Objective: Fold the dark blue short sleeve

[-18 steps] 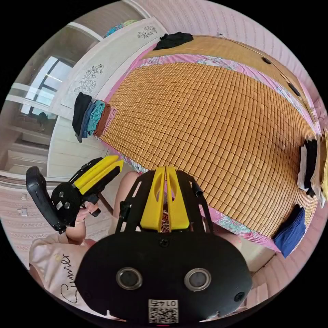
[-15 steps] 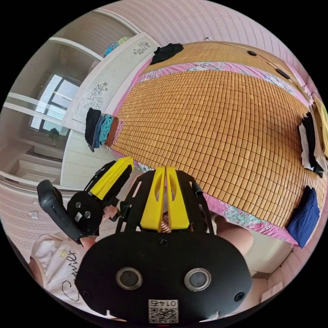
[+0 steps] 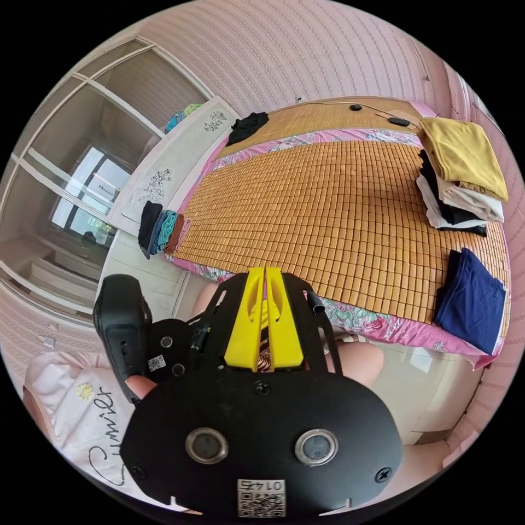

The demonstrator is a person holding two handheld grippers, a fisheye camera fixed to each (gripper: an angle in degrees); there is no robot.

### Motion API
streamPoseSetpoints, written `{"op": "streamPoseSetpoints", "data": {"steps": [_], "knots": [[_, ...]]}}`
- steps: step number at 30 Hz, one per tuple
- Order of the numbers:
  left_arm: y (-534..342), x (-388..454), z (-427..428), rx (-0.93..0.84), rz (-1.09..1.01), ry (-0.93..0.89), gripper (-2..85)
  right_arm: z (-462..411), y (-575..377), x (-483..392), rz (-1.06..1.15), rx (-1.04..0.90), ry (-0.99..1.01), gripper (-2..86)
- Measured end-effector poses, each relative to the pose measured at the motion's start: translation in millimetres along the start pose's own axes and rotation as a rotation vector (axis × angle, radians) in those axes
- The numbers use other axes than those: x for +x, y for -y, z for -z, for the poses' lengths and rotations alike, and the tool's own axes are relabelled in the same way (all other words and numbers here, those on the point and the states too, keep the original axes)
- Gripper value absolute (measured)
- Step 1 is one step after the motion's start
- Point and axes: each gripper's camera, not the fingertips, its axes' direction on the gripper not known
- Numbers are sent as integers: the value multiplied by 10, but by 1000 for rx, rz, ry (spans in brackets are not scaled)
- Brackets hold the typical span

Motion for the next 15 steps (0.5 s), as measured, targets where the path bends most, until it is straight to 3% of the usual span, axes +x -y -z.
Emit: {"op": "streamPoseSetpoints", "data": {"steps": [15], "knots": [[584,1857,-1304,-67,-223,173,-8,380,-983,1589,-109,-57,-18,-1]]}}
